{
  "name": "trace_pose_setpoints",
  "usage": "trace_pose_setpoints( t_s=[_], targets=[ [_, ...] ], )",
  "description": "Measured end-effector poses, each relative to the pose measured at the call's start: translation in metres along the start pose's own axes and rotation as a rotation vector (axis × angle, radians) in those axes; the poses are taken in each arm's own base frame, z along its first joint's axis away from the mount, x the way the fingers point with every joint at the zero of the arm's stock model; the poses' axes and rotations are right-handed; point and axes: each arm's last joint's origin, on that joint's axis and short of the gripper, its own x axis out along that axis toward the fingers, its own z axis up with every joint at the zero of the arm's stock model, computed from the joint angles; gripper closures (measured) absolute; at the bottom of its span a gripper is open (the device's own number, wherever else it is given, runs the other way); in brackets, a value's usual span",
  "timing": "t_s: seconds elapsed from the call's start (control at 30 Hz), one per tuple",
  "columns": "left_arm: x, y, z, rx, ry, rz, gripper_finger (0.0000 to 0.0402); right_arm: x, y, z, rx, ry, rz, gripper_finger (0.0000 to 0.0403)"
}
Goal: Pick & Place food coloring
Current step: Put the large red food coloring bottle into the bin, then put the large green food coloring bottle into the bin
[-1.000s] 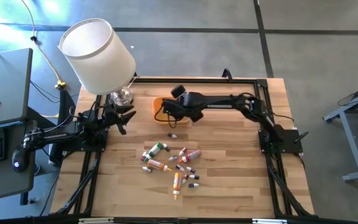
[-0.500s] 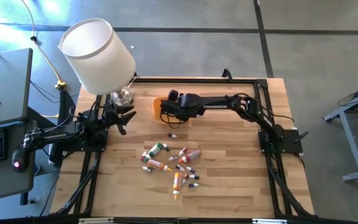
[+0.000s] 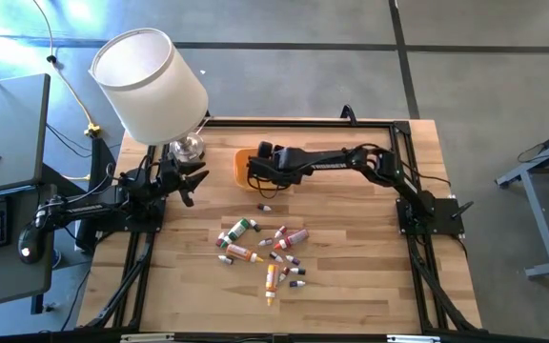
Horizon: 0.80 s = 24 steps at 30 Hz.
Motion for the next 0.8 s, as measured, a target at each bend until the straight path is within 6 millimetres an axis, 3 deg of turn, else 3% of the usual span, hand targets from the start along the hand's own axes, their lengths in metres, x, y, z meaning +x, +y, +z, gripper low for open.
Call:
trace_pose_setpoints(
  t_s=[0.37, 0.8],
  targets=[
    [0.000, 0.000, 0.000, -0.001, -0.002, 0.001, 0.0257, 0.009, 0.006, 0.007, 0.053, 0.111, -0.022, 0.0242],
    [0.000, 0.000, 0.000, -0.001, -0.004, 0.004, 0.0257, -0.011, 0.007, 0.018, 0.043, 0.139, -0.073, 0.0237]
  ],
)
